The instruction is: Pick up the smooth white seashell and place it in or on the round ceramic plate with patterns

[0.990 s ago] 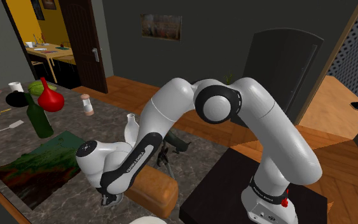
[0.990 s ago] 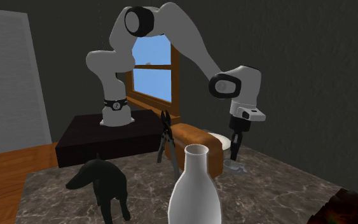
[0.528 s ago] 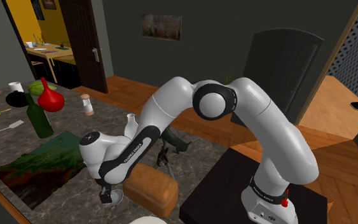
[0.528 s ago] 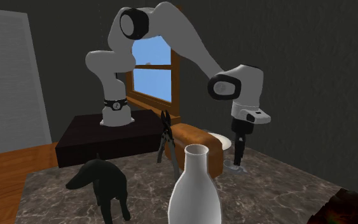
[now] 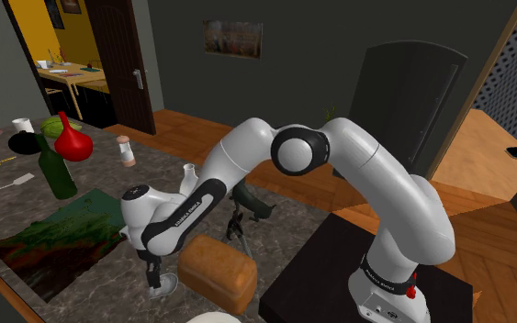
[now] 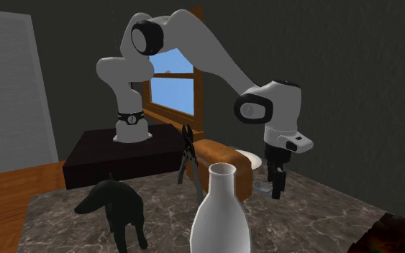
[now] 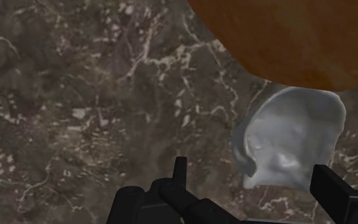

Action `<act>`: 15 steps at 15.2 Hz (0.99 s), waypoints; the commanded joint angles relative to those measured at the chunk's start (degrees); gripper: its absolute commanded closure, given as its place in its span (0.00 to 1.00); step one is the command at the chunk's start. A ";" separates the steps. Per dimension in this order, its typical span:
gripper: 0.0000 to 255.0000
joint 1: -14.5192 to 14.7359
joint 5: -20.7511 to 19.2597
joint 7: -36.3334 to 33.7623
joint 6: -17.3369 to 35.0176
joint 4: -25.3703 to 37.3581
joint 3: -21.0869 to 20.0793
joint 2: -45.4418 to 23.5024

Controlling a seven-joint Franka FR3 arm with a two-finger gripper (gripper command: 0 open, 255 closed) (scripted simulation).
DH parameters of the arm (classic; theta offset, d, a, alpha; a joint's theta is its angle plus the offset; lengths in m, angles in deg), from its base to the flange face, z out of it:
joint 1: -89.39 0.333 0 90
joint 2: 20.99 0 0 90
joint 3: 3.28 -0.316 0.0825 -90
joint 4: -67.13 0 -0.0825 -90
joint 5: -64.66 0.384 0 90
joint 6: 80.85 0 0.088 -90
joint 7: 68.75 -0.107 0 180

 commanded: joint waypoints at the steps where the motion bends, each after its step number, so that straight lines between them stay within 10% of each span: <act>1: 0.00 0.24 -0.26 0.04 0.76 0.57 0.31 -1.29; 9: 0.00 0.32 -0.33 0.01 0.96 0.74 0.40 -1.64; 10: 1.00 0.32 -0.33 0.01 0.96 0.74 0.40 -1.64; 15: 1.00 0.32 -0.33 0.01 0.96 0.74 0.40 -1.64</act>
